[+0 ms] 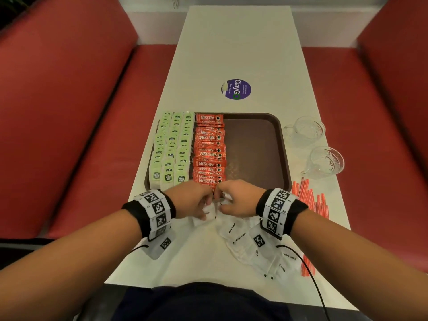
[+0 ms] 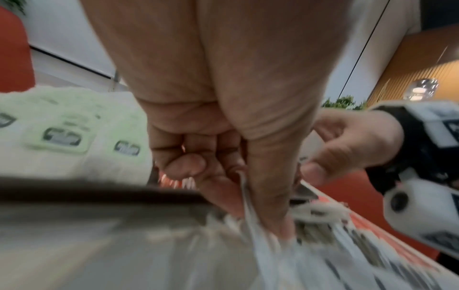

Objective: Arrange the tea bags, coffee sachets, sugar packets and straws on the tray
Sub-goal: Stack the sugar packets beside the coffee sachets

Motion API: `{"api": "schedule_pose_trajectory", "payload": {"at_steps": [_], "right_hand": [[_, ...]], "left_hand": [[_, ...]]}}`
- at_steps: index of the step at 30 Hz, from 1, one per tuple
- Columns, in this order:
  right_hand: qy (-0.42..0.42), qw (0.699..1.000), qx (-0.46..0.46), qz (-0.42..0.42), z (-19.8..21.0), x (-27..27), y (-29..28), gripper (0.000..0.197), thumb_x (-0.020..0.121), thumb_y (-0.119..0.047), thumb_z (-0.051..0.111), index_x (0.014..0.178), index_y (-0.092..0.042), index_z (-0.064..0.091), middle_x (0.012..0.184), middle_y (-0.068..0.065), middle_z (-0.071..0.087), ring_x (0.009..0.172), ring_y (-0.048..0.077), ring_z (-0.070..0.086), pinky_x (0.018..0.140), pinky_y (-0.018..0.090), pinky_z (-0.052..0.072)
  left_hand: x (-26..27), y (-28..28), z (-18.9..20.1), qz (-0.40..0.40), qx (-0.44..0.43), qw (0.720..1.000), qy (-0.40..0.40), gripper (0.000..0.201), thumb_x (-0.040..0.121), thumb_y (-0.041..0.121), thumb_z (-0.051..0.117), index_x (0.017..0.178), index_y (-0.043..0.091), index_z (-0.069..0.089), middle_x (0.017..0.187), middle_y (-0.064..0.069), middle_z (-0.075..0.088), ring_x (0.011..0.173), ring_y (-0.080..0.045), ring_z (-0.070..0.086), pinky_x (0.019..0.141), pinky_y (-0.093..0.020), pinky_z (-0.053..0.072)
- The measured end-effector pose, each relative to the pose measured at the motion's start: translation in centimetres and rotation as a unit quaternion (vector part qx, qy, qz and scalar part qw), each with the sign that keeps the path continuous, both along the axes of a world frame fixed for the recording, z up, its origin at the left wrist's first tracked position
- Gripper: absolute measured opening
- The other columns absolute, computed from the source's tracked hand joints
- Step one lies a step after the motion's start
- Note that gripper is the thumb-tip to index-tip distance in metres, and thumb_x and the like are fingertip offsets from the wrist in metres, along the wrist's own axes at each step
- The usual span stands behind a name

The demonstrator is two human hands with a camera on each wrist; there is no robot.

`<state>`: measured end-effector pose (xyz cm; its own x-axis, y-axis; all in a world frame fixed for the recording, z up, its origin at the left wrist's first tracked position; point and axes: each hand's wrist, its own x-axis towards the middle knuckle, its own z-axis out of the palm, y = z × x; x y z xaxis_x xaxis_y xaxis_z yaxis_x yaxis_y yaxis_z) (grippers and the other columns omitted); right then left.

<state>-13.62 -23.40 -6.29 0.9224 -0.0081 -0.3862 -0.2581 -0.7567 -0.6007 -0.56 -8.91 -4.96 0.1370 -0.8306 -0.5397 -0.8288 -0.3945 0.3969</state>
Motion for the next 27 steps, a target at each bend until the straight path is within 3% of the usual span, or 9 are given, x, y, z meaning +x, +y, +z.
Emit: {"api": "schedule_pose_trajectory", "payload": {"at_steps": [4,6,11,14,16,18,20,24,27], "right_hand": [[-0.037,0.999,-0.017,-0.021,-0.5,0.7,-1.1,0.026,0.09,-0.037,0.063,0.107,-0.018,0.066,0.1,-0.001,0.067,0.09,0.018,0.062,0.082,0.039,0.053],[-0.078,0.996,-0.011,-0.045,-0.2,1.1,-2.3,0.02,0.093,-0.035,0.062,0.1,-0.016,0.066,0.094,-0.002,0.065,0.086,0.017,0.059,0.079,0.038,0.051],[-0.139,0.983,-0.023,-0.114,1.1,2.0,-6.3,0.011,0.094,-0.023,0.063,0.085,-0.025,0.057,0.08,-0.011,0.052,0.075,0.012,0.051,0.067,0.029,0.038],[-0.132,0.976,-0.021,-0.174,0.9,2.3,-8.6,0.006,0.097,-0.019,0.057,0.097,-0.022,0.052,0.078,-0.012,0.053,0.069,0.007,0.051,0.062,0.027,0.036],[-0.11,0.967,0.002,-0.232,0.6,2.4,-10.2,0.019,0.095,-0.014,0.054,0.109,-0.016,0.042,0.082,-0.003,0.057,0.064,0.009,0.054,0.057,0.028,0.038],[-0.107,0.955,0.036,-0.274,0.3,2.4,-11.3,0.026,0.089,-0.011,0.051,0.107,-0.013,0.033,0.082,0.003,0.053,0.061,0.014,0.05,0.059,0.03,0.037],[-0.107,0.952,0.047,-0.284,0.1,2.3,-12.3,0.023,0.086,-0.013,0.049,0.099,-0.013,0.03,0.078,0.0,0.045,0.06,0.013,0.043,0.06,0.031,0.035],[-0.067,0.96,-0.033,-0.271,0.1,2.4,-13.6,0.015,0.091,-0.013,0.052,0.083,-0.015,0.039,0.075,-0.004,0.043,0.064,0.009,0.039,0.056,0.025,0.028],[-0.085,0.952,-0.032,-0.292,-0.2,2.8,-14.4,0.022,0.092,-0.019,0.053,0.073,-0.018,0.042,0.074,-0.002,0.051,0.067,0.014,0.047,0.06,0.029,0.038]], "left_hand": [[1.3,-2.3,2.3,0.054,-0.097,0.993,0.048,0.031,0.074,0.027,0.085,0.087,0.027,0.057,0.077,0.009,0.065,0.069,-0.006,0.06,0.06,-0.013,0.043],[2.0,-3.4,3.2,0.086,-0.141,0.984,0.059,0.03,0.075,0.028,0.085,0.086,0.028,0.058,0.076,0.009,0.065,0.067,-0.004,0.06,0.062,-0.013,0.045],[4.0,-6.5,3.1,0.137,-0.184,0.973,0.033,0.012,0.083,0.032,0.077,0.091,0.028,0.069,0.081,0.012,0.066,0.074,-0.005,0.058,0.068,-0.023,0.046],[5.4,-9.6,2.5,0.146,-0.213,0.966,0.026,0.005,0.087,0.032,0.073,0.09,0.03,0.071,0.079,0.012,0.066,0.073,-0.003,0.058,0.068,-0.024,0.043],[6.9,-12.7,1.8,0.182,-0.23,0.956,0.006,0.009,0.089,0.032,0.072,0.096,0.027,0.073,0.085,0.011,0.068,0.075,-0.006,0.059,0.071,-0.024,0.043],[9.0,-16.3,0.9,0.213,-0.244,0.945,-0.029,0.017,0.09,0.033,0.071,0.102,0.022,0.075,0.092,0.007,0.07,0.084,-0.011,0.061,0.079,-0.027,0.046],[11.0,-19.4,-0.2,0.216,-0.233,0.946,-0.069,0.02,0.091,0.032,0.07,0.105,0.02,0.075,0.1,0.0,0.072,0.088,-0.013,0.06,0.082,-0.026,0.044],[13.3,-23.5,-2.3,0.186,-0.172,0.96,-0.117,0.022,0.092,0.03,0.069,0.108,0.017,0.076,0.112,-0.004,0.073,0.103,-0.023,0.065,0.088,-0.031,0.05],[13.9,-25.2,-3.1,0.174,-0.128,0.966,-0.145,0.02,0.09,0.031,0.071,0.103,0.017,0.078,0.106,-0.002,0.073,0.1,-0.024,0.066,0.081,-0.032,0.05]]}}
